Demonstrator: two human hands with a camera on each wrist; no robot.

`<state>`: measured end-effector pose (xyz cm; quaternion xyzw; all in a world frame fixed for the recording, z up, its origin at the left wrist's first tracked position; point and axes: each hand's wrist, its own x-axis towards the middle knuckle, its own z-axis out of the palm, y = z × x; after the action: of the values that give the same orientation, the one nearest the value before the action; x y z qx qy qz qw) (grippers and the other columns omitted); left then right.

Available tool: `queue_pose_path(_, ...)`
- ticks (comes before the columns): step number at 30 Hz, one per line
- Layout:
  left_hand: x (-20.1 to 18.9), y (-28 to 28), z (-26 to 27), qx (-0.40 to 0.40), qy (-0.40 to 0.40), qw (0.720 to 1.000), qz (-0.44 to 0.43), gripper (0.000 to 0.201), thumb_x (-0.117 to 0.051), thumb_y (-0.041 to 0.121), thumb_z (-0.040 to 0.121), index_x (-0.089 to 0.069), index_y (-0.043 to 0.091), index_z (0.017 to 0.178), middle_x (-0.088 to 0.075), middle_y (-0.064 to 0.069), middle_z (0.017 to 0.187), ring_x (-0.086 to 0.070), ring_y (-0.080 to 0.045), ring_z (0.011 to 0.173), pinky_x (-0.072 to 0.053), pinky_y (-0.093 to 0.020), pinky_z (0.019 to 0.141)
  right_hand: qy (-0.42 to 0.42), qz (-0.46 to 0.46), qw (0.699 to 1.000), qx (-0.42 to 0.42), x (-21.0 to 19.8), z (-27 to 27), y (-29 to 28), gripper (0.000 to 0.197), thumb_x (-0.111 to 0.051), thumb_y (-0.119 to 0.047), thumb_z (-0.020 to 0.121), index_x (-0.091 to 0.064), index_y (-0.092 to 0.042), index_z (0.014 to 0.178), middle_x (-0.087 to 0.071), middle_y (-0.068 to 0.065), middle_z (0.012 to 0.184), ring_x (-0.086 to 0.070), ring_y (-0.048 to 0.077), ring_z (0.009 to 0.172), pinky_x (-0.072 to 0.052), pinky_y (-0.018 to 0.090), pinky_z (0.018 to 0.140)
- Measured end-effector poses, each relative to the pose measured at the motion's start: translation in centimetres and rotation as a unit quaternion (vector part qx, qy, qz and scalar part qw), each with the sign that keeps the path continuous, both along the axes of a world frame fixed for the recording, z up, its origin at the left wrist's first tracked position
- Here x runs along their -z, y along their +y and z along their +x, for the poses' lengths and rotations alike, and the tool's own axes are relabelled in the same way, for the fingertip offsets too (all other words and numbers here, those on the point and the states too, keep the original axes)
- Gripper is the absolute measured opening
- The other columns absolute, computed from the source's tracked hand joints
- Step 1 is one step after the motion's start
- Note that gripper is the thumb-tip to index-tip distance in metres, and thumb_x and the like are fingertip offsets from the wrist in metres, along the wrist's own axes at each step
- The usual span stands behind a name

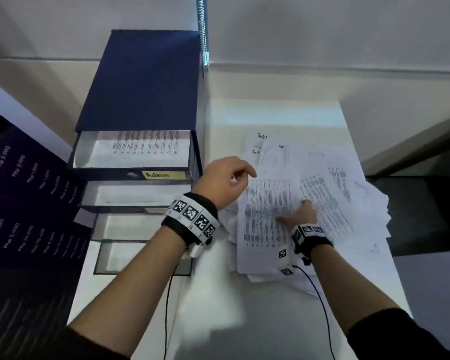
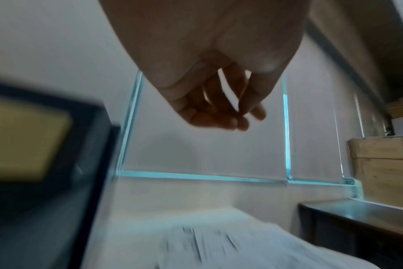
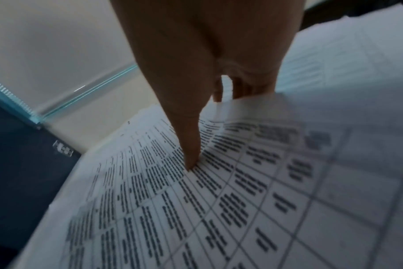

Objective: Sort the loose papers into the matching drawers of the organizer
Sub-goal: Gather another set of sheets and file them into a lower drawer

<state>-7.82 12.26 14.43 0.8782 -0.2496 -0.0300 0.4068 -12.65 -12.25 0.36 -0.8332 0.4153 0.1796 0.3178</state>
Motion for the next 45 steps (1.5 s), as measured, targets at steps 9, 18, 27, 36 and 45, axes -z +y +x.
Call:
queue_pose_path(9,15.3,-3.3,-3.3,-0.217,0.338,0.911,0.087,0.047,-0.07,0.023,0.088,-0.055,0.015,0.132,-0.066,-0.003,0.1,-0.063,-0.018,0.091,-0.051,-0.029,0.083,-0.07,-0.051,0.996,0.031,-0.7,-4.1,-10.0,0.051,-0.077,-0.041,0.079,-0.07,0.001,0.107,-0.07,0.021,0.103,-0.066,0.036,0.095,-0.054,0.041,0.081)
queue_pose_path(18,17.5,-7.5,-3.7,-0.25,0.208,0.939,0.115,0.048,-0.077,0.056,0.072,-0.068,0.024,0.107,-0.054,-0.002,0.109,-0.05,-0.02,0.105,-0.048,-0.037,0.093,0.006,0.059,0.998,-0.022,1.1,-7.9,-16.1,0.036,-0.083,-0.042,0.074,-0.067,-0.01,0.079,-0.071,0.01,0.082,-0.065,0.025,0.076,-0.051,0.033,0.068)
queue_pose_path(27,13.9,-11.1,-3.4,-0.293,0.212,0.928,-0.089,0.044,-0.045,0.044,0.101,-0.056,0.019,0.134,-0.056,-0.003,0.134,-0.051,-0.019,0.126,-0.037,-0.038,0.111,-0.134,0.188,0.971,-0.06,-2.2,-3.6,-13.5,0.033,-0.075,-0.029,0.085,-0.069,-0.003,0.106,-0.074,0.009,0.095,-0.071,0.026,0.089,-0.058,0.044,0.085)
queue_pose_path(36,3.2,-1.3,-5.7,-0.243,0.177,0.932,-0.203,0.065,-0.06,0.038,0.093,-0.032,0.023,0.151,-0.052,0.002,0.145,-0.05,-0.011,0.132,-0.041,-0.042,0.112,-0.313,0.275,0.889,-0.191,-14.3,1.4,-2.9,0.063,-0.068,-0.031,0.092,-0.037,-0.015,0.145,-0.058,-0.008,0.13,-0.058,-0.004,0.115,-0.05,0.02,0.093)
queue_pose_path(45,-4.2,18.5,-14.9,-0.154,0.253,0.942,-0.156,0.069,-0.06,0.011,0.094,-0.035,0.048,0.147,-0.038,0.017,0.153,-0.041,-0.006,0.138,-0.036,-0.043,0.115,-0.36,0.316,0.809,-0.34,-14.5,-4.7,14.4,0.079,-0.06,-0.006,0.095,-0.018,-0.039,0.153,-0.037,-0.023,0.149,-0.04,-0.017,0.128,-0.033,0.005,0.103)
